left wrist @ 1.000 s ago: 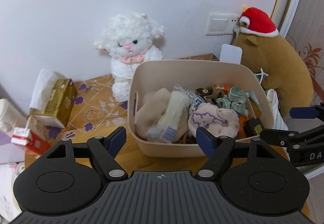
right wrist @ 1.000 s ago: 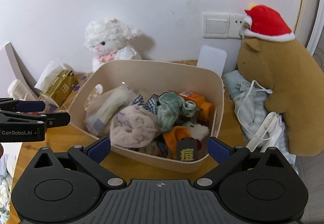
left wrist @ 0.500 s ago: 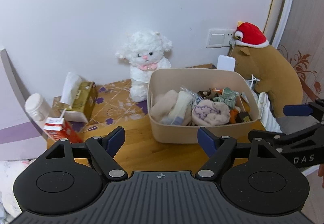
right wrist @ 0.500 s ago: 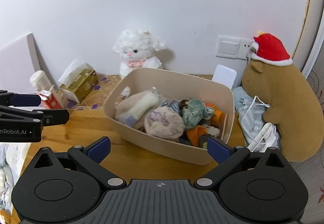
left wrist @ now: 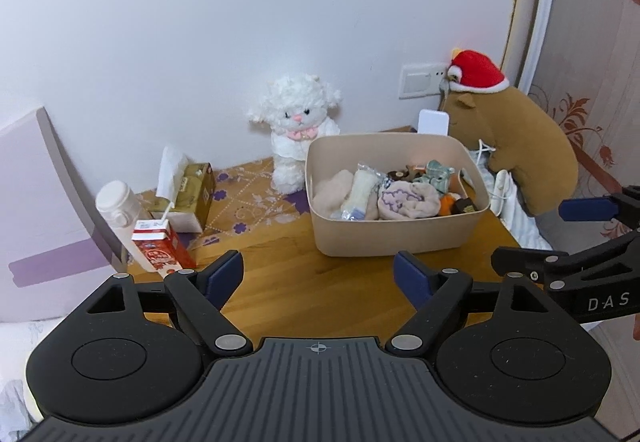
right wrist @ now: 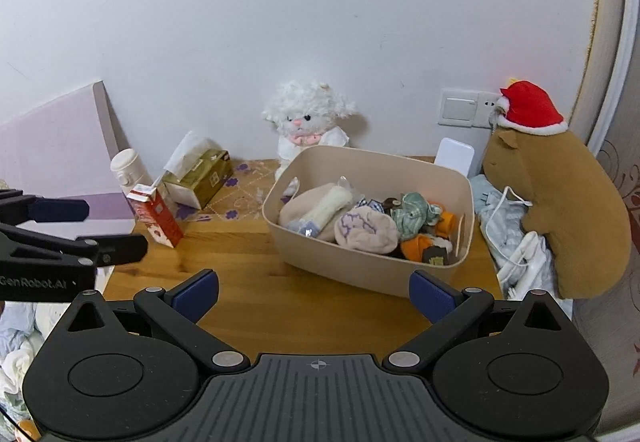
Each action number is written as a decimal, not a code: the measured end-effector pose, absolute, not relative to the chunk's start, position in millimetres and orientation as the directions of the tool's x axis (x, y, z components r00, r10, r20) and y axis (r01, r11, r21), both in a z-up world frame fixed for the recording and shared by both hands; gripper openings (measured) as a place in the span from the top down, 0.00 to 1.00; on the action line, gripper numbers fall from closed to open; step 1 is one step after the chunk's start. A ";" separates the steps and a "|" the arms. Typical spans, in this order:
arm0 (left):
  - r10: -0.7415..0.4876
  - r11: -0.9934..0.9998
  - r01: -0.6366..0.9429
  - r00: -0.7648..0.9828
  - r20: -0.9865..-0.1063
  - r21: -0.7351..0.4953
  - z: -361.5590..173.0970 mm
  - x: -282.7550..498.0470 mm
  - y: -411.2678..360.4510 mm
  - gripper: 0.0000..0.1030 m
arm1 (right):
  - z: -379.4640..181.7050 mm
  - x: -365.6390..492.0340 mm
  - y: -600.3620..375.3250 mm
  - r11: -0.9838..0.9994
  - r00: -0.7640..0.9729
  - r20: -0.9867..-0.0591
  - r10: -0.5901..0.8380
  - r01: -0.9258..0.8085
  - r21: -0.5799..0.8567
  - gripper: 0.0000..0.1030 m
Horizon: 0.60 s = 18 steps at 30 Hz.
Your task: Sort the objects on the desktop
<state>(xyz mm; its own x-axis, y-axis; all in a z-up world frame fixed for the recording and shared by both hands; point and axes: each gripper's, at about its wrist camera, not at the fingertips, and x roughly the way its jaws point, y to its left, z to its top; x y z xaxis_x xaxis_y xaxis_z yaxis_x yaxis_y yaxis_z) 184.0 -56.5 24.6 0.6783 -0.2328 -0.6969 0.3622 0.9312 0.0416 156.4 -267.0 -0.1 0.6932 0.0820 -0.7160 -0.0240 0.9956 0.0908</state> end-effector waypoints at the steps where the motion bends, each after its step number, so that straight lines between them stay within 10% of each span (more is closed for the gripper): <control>1: -0.235 0.931 0.364 0.682 -0.692 0.042 27.8 178.7 -54.3 0.19 | 2.1 152.5 -265.6 0.996 0.690 -0.720 0.077 -0.020 0.088 0.00; 18: -0.281 0.913 0.407 0.642 -0.713 0.006 40.6 110.4 -21.9 0.18 | 32.0 78.4 -246.6 0.999 0.678 -0.734 -0.041 0.038 -0.021 0.00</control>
<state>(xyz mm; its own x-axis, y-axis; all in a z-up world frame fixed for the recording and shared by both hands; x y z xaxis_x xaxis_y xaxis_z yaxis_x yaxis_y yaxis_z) 110.4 -21.9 40.6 0.6420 -0.2814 -0.7132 0.4074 0.9132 0.0064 78.4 -246.6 32.0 0.6779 -0.0412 -0.7340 0.0379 0.9991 -0.0210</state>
